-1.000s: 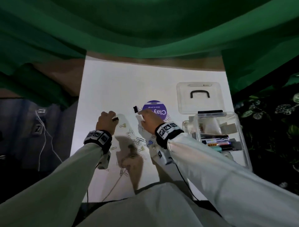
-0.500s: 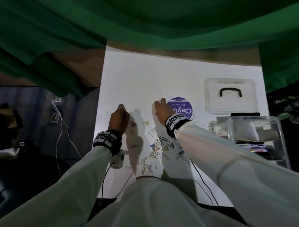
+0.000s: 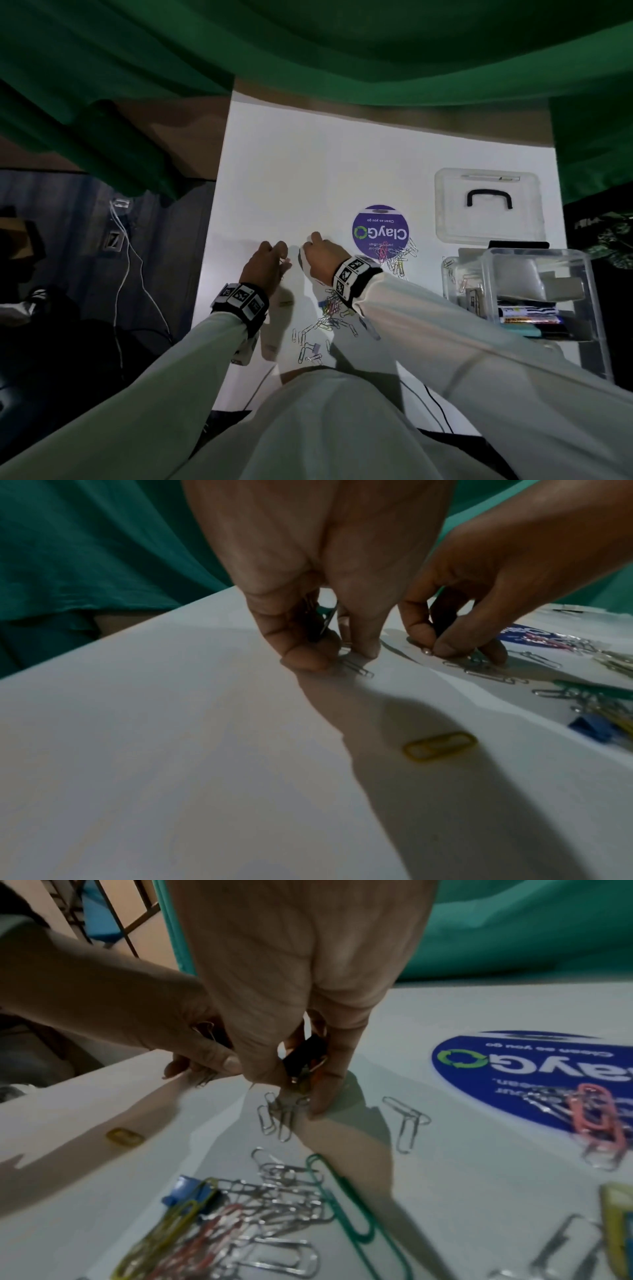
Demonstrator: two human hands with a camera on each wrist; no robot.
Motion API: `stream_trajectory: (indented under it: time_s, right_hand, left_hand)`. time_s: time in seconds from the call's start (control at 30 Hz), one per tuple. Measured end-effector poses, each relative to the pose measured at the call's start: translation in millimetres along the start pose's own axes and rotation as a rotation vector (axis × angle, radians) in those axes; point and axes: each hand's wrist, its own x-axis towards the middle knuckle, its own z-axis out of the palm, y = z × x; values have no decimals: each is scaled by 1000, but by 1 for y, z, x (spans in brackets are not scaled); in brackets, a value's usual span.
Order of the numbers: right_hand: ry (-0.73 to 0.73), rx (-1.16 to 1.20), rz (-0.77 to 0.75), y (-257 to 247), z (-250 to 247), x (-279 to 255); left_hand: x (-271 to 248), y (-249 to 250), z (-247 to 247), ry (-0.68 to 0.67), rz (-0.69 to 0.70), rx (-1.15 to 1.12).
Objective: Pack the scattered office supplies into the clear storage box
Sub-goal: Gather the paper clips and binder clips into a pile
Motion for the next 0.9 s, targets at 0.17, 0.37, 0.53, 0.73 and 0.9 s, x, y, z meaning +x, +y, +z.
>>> stream_trajectory:
  time_s: [0.17, 0.37, 0.53, 0.73, 0.9]
  right_hand:
    - [2, 135, 72, 27, -1, -10]
    - [65, 382, 228, 55, 7, -40]
    - [199, 692, 205, 76, 24, -74]
    - [289, 1003, 377, 67, 27, -119]
    - [321, 1402, 530, 65, 35, -141]
  left_hand:
    - [-2, 2, 2, 32, 56, 35]
    - [-7, 21, 5, -60, 156, 177]
    - [-22, 26, 20, -102, 239, 70]
    - [-51, 31, 42, -163, 302, -101]
    - [-53, 45, 45, -232, 252, -58]
